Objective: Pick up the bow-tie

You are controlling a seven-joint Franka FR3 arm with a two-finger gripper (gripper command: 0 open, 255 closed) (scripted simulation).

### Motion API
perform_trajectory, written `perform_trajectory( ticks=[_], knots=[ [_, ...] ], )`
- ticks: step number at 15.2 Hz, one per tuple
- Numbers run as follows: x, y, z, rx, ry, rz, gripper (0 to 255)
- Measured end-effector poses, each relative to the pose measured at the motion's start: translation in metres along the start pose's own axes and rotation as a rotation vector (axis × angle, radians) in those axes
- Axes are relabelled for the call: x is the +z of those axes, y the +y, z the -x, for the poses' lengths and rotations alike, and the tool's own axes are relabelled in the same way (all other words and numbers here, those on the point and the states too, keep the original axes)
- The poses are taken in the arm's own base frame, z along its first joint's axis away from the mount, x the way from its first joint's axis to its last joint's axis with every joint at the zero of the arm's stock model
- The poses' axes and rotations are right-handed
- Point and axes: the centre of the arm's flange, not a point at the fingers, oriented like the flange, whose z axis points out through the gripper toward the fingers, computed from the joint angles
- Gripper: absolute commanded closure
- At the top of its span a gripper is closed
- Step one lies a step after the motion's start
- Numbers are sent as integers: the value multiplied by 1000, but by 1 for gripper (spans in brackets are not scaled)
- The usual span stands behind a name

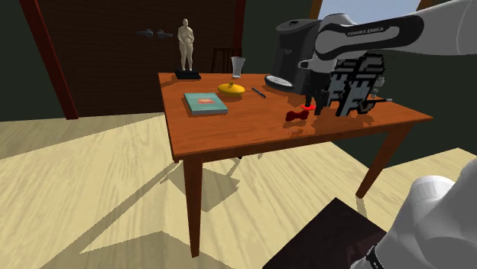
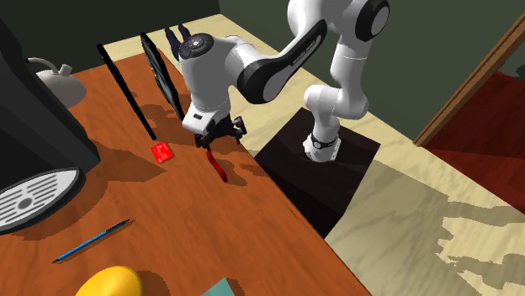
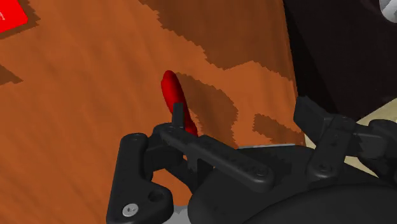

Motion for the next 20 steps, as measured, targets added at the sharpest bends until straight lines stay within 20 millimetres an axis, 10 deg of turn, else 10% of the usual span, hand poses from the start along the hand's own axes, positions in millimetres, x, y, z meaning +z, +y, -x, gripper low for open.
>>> perform_trajectory(
  ticks=[4, 12, 13, 20],
  knots=[
    [5, 34, -26, -239, 28, 4, 0],
    [43, 40, -36, -290, 34, 5, 0],
    [45, 40, -36, -290, 34, 5, 255],
    [46, 40, -35, -290, 34, 6, 255]
  ],
)
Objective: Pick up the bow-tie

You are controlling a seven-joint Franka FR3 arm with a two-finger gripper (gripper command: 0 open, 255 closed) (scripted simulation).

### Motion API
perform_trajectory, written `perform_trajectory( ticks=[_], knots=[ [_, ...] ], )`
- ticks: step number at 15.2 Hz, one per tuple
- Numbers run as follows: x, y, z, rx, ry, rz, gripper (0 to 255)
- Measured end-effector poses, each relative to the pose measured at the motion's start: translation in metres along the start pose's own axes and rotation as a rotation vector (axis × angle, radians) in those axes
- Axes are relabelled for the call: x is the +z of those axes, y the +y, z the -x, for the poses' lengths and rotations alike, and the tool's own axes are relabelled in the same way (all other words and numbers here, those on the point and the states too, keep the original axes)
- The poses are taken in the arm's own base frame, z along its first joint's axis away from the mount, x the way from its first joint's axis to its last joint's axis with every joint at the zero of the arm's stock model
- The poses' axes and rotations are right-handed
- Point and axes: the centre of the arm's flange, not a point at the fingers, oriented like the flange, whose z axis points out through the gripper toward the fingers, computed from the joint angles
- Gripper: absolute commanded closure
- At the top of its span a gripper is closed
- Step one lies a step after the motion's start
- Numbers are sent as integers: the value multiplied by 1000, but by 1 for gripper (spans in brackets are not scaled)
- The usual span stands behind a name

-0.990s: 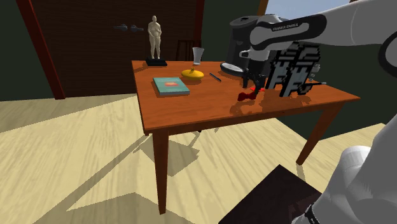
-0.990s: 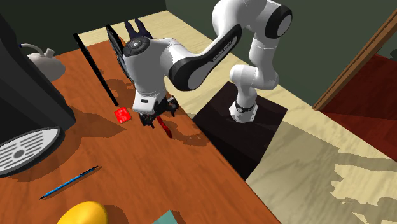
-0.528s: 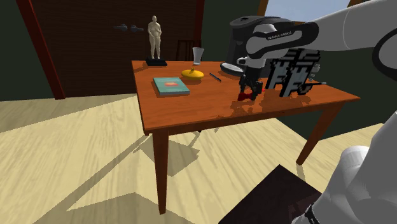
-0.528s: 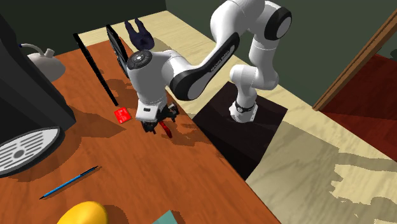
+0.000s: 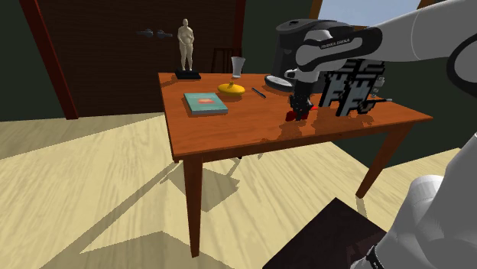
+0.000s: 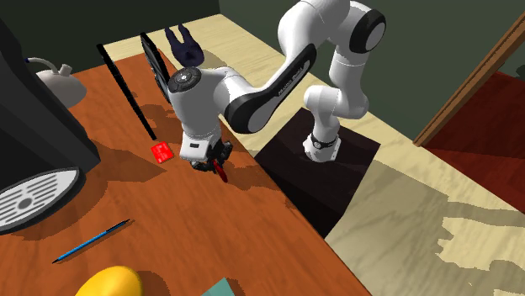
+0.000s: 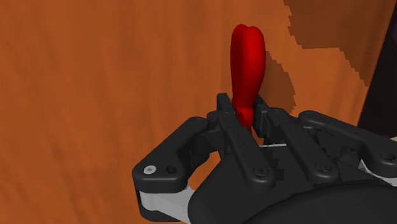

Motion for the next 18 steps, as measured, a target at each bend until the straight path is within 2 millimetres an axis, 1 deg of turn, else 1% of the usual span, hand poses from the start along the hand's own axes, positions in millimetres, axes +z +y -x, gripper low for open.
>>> perform_trajectory(
  ticks=[3, 5, 18],
  knots=[
    [0, 0, 0, 0, 0, 1, 255],
    [-5, 0, 0, 0, 0, 0, 255],
    [-72, -3, 1, 0, 0, 0, 255]
  ],
)
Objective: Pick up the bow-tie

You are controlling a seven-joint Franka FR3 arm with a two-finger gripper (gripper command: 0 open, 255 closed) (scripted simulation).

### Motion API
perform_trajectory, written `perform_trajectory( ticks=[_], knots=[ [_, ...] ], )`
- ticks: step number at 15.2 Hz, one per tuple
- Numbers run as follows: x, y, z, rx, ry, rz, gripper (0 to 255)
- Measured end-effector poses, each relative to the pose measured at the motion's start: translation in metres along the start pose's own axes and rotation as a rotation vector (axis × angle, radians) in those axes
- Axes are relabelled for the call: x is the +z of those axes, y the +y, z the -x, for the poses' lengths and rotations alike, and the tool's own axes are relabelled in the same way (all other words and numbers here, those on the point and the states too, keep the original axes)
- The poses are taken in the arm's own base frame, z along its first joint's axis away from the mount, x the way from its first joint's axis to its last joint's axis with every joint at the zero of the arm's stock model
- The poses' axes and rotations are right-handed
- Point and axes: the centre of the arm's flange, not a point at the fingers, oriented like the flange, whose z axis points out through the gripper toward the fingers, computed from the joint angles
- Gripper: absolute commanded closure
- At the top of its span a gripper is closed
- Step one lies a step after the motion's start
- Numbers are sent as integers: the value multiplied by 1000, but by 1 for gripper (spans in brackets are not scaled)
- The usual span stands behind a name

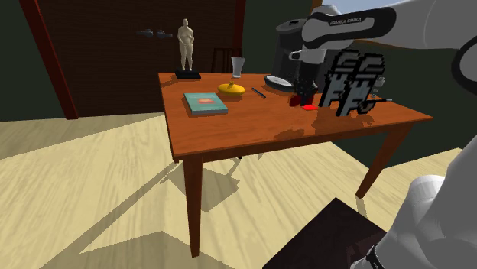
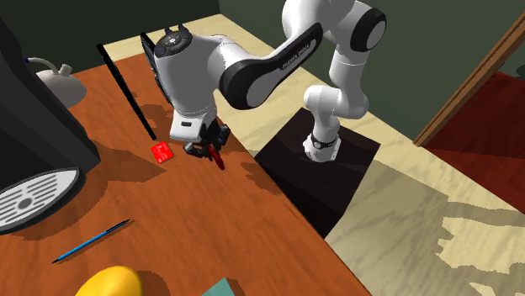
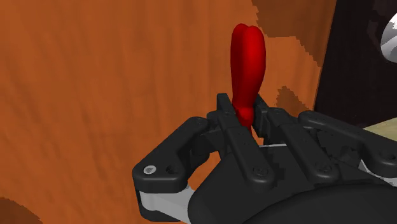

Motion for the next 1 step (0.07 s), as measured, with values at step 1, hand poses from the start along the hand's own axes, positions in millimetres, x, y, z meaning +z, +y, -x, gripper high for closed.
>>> perform_trajectory(
  ticks=[1],
  knots=[
    [-4, 0, 0, 0, 0, 0, 255]
  ],
)
